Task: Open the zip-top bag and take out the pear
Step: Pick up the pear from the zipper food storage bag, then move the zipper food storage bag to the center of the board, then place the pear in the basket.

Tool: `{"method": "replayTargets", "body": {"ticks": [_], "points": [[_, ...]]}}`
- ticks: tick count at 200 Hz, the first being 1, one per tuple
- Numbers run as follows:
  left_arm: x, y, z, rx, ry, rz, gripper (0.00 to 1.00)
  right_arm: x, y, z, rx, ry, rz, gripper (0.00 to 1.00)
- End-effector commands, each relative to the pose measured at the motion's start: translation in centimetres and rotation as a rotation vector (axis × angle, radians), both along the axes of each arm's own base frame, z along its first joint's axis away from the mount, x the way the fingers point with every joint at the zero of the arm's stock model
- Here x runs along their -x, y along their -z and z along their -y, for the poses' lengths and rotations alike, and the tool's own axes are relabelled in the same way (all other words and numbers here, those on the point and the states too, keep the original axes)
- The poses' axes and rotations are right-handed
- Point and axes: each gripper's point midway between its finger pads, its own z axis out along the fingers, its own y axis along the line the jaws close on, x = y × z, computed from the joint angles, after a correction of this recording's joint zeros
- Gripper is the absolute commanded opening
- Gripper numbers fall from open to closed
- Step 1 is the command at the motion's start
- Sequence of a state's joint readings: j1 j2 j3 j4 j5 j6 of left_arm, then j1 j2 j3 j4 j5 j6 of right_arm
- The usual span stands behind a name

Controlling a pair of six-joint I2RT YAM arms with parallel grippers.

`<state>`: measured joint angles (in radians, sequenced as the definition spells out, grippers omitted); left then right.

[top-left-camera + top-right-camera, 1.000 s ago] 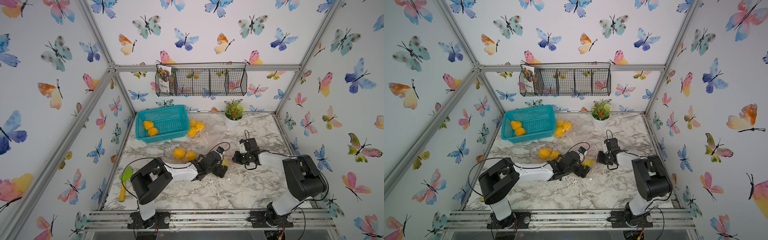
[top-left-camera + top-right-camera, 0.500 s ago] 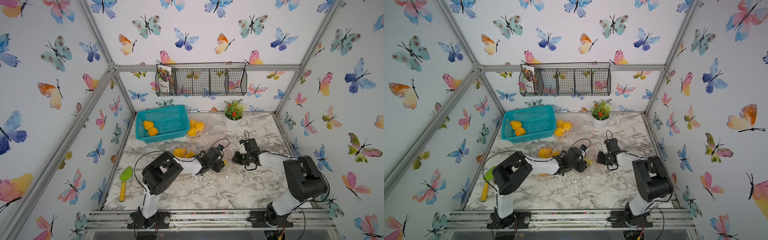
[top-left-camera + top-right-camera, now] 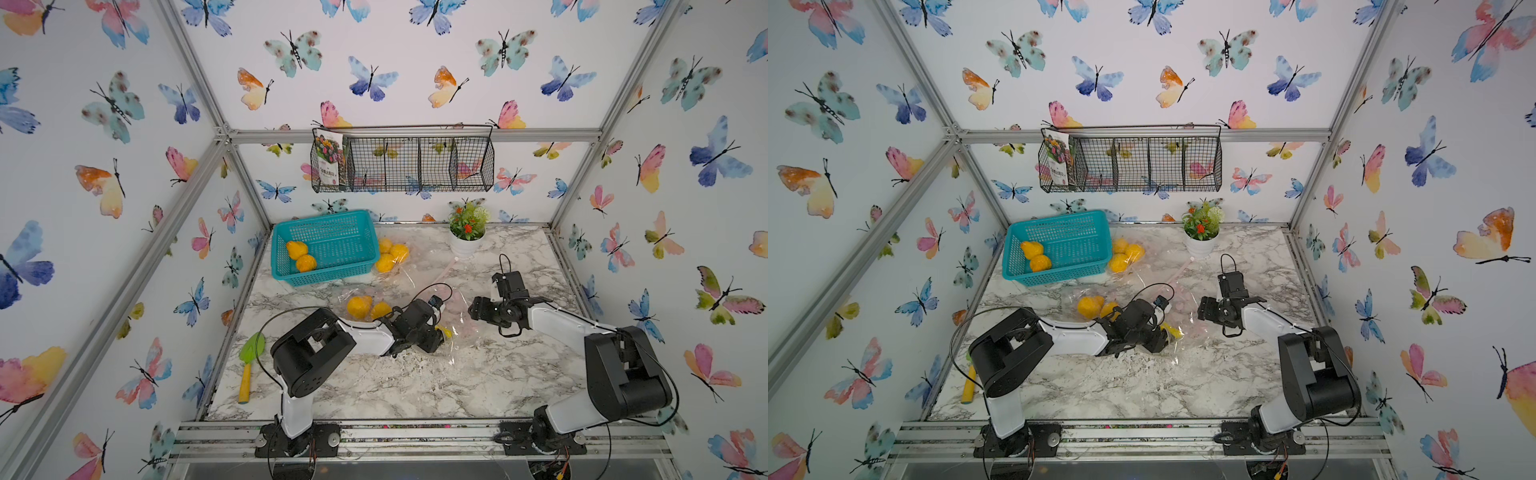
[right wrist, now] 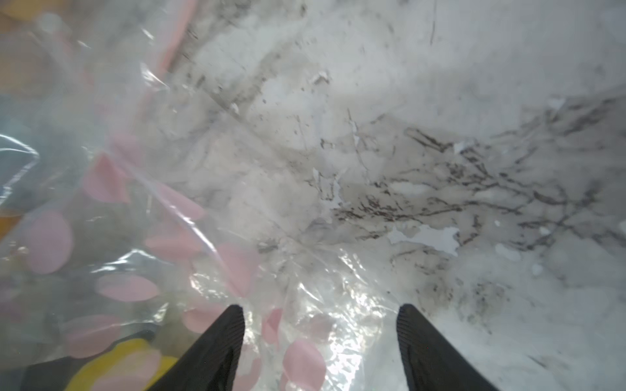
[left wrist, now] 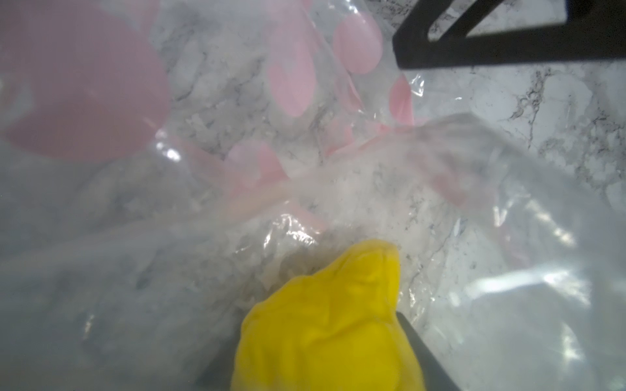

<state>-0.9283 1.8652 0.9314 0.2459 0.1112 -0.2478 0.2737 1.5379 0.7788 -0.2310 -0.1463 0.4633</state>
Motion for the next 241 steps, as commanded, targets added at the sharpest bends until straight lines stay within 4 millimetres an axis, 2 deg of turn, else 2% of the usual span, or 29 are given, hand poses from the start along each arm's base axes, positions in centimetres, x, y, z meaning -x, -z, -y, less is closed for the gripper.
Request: {"method": "replayTargets", "body": {"ticks": [1, 14, 26, 38, 56, 62, 84, 100, 130, 161, 188, 215, 241], "points": [[-0.2, -0.9, 0.5, 0.034, 0.009, 0.001, 0.22, 2.4, 2.1, 0.8, 0.024, 0.018, -0.108, 0.76], [-0.2, -1.0, 0.5, 0.037, 0.009, 0.001, 0.22, 2.9, 2.2, 0.1, -0.030, 0.007, -0.109, 0.72], [-0.2, -1.1, 0.5, 0.040, 0.010, 0.002, 0.22, 2.9, 1.9, -0.8, -0.087, -0.002, -0.091, 0.61], [-0.2, -1.1, 0.5, 0.039, 0.011, 0.000, 0.22, 2.7, 1.6, -1.3, -0.118, -0.008, -0.076, 0.45], [-0.2, -1.4, 0.6, 0.041, 0.011, 0.004, 0.21, 2.1, 1.2, -1.4, -0.122, -0.006, -0.058, 0.09], [-0.2, -1.6, 0.5, 0.042, 0.010, 0.007, 0.21, 1.9, 1.1, -1.2, -0.111, 0.000, -0.050, 0.03], [-0.3, -2.5, 0.1, 0.032, 0.005, 0.024, 0.19, 1.1, 0.5, 0.1, -0.076, 0.037, -0.023, 0.03], [-0.3, -3.3, -0.9, 0.020, -0.008, 0.037, 0.18, 0.3, -0.2, 1.8, -0.064, 0.093, 0.006, 0.03], [-0.3, -4.7, -3.9, 0.010, -0.053, 0.043, 0.16, -1.3, -2.2, 6.5, -0.076, 0.240, 0.087, 0.03], [-0.1, -6.6, -7.6, -0.007, -0.105, 0.065, 0.16, -2.0, -3.4, 11.7, -0.103, 0.391, 0.135, 0.03], [-1.1, -8.6, -12.0, -0.010, -0.200, 0.078, 0.14, -2.1, -5.0, 17.1, -0.129, 0.559, 0.203, 0.03], [-3.6, -11.3, -17.5, -0.001, -0.342, 0.103, 0.11, -0.9, -7.2, 23.0, -0.038, 0.772, 0.279, 0.03], [-7.0, -13.9, -23.1, -0.016, -0.494, 0.159, 0.10, 0.5, -9.5, 25.8, 0.066, 0.917, 0.354, 0.03]]}}
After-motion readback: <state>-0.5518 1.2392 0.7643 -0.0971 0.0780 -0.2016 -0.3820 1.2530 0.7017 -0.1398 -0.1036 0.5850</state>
